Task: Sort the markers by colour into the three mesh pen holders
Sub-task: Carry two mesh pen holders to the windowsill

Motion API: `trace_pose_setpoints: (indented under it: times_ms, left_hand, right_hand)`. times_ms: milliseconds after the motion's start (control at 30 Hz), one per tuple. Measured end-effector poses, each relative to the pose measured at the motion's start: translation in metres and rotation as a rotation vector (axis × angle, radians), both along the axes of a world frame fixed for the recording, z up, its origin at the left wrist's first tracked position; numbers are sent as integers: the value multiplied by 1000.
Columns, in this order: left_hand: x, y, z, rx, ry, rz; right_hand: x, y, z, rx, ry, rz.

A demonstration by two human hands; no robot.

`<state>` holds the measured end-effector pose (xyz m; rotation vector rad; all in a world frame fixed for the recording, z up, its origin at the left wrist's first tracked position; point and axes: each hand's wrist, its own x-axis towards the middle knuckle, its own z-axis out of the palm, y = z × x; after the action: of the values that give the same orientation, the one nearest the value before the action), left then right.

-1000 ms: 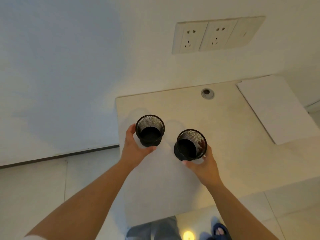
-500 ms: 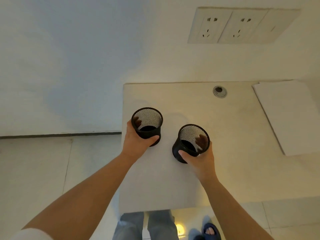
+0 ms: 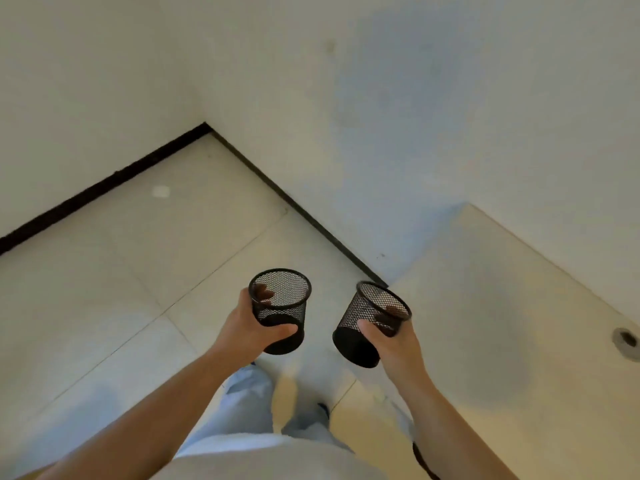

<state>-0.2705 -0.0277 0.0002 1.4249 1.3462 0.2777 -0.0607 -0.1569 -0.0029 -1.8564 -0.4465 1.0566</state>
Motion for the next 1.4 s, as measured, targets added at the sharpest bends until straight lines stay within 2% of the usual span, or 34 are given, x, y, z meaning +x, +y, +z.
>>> trace_pose_setpoints:
  times_ms: [267, 633, 1067, 1267, 1400]
  left_hand:
    - [-198, 16, -17, -67, 72, 555]
    - [-454, 84, -5, -103, 65, 924]
    - [-586, 185, -13, -151, 75, 1367]
    - [-656, 243, -2, -133, 97, 1543]
    - [-699, 266, 2, -122, 113, 1622]
  right_hand:
    - [-142, 125, -8, -140, -19, 427]
    - [-366, 287, -13, -180, -37, 783]
    - [-587, 497, -24, -212, -55, 1180]
    - [-698, 602, -10, -194, -147, 1436]
    - [-763, 646, -4, -206, -159, 1485]
